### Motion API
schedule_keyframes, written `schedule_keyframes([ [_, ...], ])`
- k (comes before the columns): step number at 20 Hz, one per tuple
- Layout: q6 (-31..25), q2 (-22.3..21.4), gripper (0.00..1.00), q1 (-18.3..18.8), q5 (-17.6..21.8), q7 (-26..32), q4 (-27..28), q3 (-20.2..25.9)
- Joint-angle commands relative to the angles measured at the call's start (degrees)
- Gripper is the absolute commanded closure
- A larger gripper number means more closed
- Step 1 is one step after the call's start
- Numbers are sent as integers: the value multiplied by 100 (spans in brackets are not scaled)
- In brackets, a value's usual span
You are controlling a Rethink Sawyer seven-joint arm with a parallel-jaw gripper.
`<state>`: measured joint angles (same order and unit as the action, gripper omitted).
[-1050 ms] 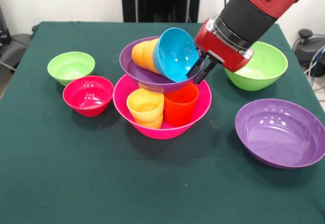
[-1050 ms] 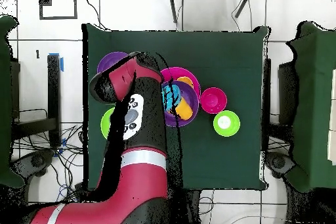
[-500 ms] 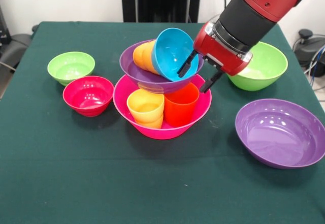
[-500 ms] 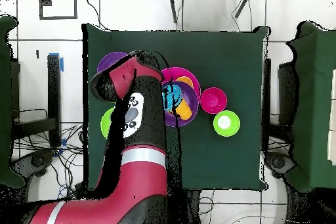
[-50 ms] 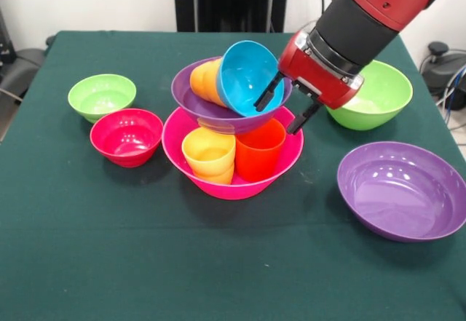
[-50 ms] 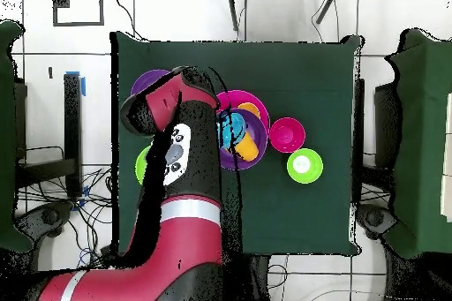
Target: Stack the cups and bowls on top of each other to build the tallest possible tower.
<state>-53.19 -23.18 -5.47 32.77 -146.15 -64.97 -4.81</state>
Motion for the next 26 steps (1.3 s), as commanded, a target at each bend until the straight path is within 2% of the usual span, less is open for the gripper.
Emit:
schedule_keyframes([
  [1,77,19,0,-130,107,376,116,285],
  [8,-97,-350,0,-104,-148,517,-131,368],
  [19,-43,-893,0,87,-423,890,-580,534],
  [26,195,-1349,0,167,-581,905,-1230,517],
])
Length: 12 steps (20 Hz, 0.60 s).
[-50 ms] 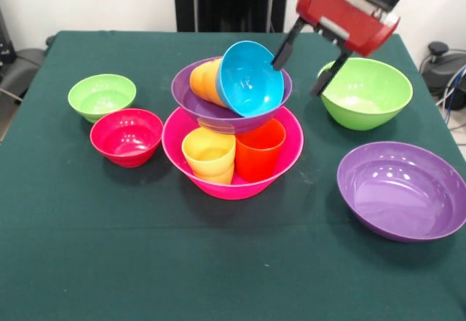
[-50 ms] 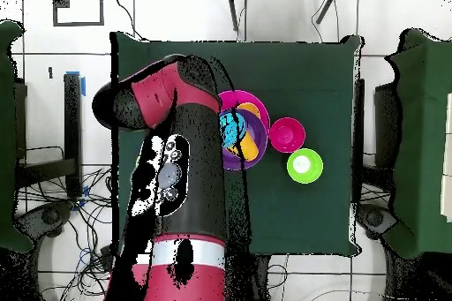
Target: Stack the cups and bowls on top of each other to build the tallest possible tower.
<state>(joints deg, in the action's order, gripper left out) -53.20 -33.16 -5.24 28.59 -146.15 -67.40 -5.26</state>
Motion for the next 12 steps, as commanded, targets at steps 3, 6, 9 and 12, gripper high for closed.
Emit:
schedule_keyframes([
  [3,359,-593,0,213,-167,945,-1340,514],
  [6,668,-772,0,348,-123,974,-1688,526],
  [9,975,-921,0,511,-83,1027,-2045,583],
  [12,1217,-963,0,629,2,1043,-2275,619],
])
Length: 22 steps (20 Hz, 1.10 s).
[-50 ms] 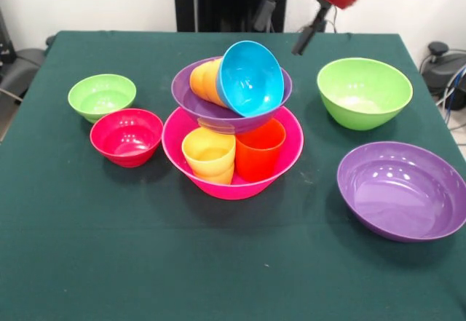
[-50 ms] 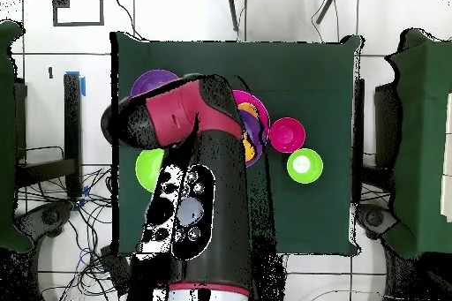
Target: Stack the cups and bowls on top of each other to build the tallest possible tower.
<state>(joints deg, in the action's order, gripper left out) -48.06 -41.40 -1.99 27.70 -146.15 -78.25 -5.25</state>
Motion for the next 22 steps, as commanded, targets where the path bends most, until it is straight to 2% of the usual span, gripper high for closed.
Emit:
schedule_keyframes([
  [1,788,-155,0,342,124,1058,-1268,633],
  [8,1174,-165,0,424,311,930,-1613,621],
  [12,1470,35,0,399,406,730,-1571,597],
  [18,1466,73,0,339,377,692,-1554,559],
  [22,1554,194,0,253,492,573,-1480,452],
])
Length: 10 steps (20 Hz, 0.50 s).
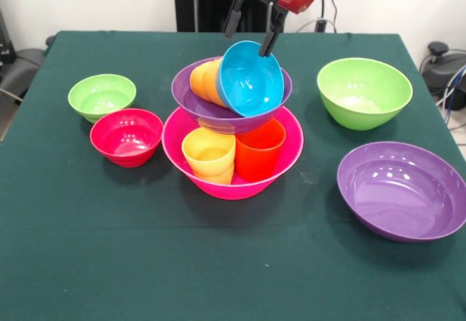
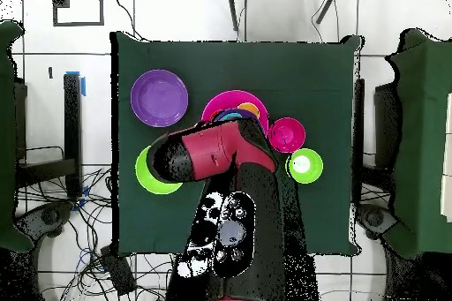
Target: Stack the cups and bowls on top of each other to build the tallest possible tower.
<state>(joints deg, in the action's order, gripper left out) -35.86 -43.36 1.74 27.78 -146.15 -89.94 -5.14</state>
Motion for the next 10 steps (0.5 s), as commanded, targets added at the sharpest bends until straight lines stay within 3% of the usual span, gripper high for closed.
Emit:
schedule_keyframes([
  [1,372,417,0,-115,515,573,-306,432],
  [10,500,529,0,-36,705,563,-207,447],
])
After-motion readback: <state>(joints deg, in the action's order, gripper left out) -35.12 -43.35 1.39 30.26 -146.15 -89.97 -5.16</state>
